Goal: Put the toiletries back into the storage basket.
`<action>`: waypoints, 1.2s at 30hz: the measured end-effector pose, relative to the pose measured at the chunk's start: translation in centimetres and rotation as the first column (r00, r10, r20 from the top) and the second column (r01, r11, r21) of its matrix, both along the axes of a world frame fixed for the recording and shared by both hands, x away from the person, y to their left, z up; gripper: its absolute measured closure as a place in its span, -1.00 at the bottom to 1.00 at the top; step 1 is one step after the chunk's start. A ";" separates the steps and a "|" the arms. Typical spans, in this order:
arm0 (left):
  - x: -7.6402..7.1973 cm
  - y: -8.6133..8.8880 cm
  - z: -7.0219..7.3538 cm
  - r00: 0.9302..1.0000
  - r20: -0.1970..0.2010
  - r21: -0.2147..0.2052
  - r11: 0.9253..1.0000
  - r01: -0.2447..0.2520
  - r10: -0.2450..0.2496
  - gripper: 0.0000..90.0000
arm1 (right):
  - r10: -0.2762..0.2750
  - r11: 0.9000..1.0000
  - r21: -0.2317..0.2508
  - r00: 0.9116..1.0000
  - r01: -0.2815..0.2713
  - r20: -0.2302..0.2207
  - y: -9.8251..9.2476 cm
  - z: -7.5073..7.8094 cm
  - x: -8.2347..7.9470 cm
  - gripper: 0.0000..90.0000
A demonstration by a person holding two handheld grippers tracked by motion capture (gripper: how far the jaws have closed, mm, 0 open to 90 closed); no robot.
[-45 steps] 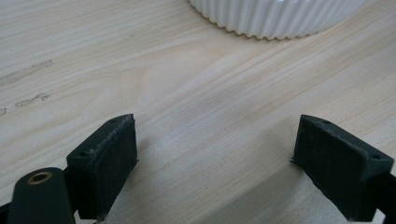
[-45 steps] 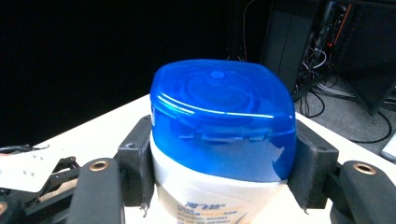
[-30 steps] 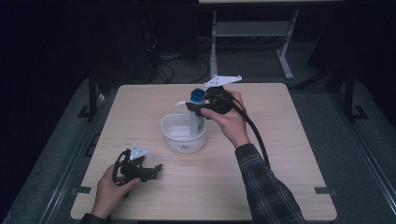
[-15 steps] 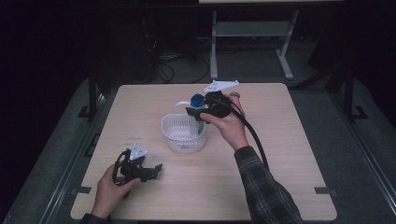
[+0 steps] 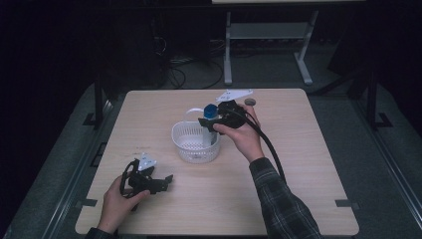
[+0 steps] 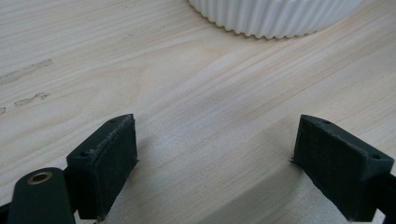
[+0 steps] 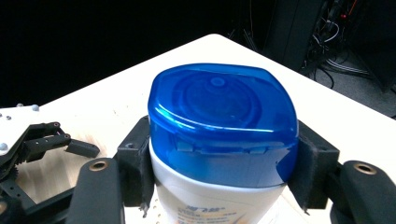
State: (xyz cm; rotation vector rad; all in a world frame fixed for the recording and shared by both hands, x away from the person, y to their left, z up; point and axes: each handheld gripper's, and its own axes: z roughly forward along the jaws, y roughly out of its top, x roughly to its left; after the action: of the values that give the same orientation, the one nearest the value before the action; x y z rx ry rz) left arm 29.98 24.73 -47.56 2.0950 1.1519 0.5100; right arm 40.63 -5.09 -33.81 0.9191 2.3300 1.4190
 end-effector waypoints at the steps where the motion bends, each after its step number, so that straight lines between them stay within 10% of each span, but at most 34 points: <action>1: 0.0 0.0 0.0 1.000 0.000 0.000 1.000 0.000 0.000 -0.72 | -0.001 1.000 -0.001 1.000 0.001 -0.001 0.0 -0.1 0.0 -0.21; 36: 0.0 0.0 0.0 1.000 0.000 0.001 1.000 0.000 0.000 -0.72 | 0.011 0.997 -0.074 0.999 -0.014 -0.042 0.5 -3.2 0.0 -0.21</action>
State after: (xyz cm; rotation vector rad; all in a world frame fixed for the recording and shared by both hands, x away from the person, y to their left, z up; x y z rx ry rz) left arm 29.97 24.73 -47.56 2.0956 1.1516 0.5105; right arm 40.66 -4.63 -36.98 0.9235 2.4056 1.3206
